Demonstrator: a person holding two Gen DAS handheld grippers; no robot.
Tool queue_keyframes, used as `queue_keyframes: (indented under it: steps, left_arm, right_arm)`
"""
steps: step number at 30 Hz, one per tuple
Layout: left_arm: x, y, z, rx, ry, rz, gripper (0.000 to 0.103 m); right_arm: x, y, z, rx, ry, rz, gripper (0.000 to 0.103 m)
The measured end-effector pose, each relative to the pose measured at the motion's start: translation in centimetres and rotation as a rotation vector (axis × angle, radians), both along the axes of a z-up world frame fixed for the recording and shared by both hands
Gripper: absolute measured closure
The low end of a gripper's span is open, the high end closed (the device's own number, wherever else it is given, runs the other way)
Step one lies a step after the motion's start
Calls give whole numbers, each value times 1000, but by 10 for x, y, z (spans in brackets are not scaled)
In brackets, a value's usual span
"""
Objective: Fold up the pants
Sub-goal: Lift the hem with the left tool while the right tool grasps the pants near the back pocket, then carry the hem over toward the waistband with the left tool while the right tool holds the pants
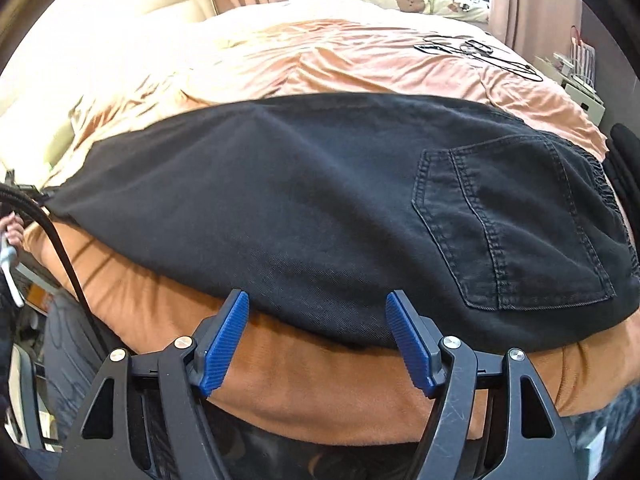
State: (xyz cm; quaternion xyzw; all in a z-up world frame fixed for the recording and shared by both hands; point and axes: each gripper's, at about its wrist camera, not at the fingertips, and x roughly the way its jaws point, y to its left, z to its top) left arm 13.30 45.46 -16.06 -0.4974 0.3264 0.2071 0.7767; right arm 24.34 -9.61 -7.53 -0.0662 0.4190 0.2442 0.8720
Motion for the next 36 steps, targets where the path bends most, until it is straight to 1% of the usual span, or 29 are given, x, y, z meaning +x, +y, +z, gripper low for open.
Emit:
queue_keyframes:
  steps: [1,2,3,6,8,13,16,17,18,19,20,21,23,26,32,36]
  left_arm:
    - [-2,0,-3,-18,-5,5,81]
    - [-4,0,-6,-35,-11,11,75]
    - [-4,-1,-9,-49,-14,15,74]
    - [-4,-5,-16,-66,-25,11,73]
    - [-3,-5,-19,-76,-38,19,72]
    - [3,1,-23,-92,-78,45,72]
    - [8,3,-23,-83,-95,59,72]
    - [10,3,-23,-80,-95,61,75]
    - [11,2,-21,-72,-96,59,94]
    - [13,1,-19,-64,-106,49,99]
    - [13,1,-13,-46,-115,49,99]
    - [12,1,-10,-39,-127,50,99]
    - [12,2,3,-36,-171,43,99]
    - [17,0,29,-9,-218,20,99]
    - [34,-7,76,29,-287,-25,100]
    - [47,-9,97,36,-317,-42,100]
  right_arm:
    - [0,1,0,4,-2,3,33]
    - [0,2,0,9,-3,9,33]
    - [1,4,0,14,-1,14,33]
    - [3,11,-2,25,2,30,33]
    - [3,15,-3,47,10,47,33]
    - [16,23,-5,98,35,73,33]
    - [23,31,-8,121,54,85,37]
    - [27,35,-9,121,63,86,41]
    - [30,41,-10,117,69,88,44]
    - [34,46,-11,115,75,90,52]
    - [38,52,-12,119,86,99,60]
    - [40,58,-13,119,92,106,63]
    - [48,70,-16,114,108,119,74]
    - [58,89,-20,112,134,132,83]
    - [71,122,-24,101,150,158,90]
    - [78,138,-33,74,178,151,90]
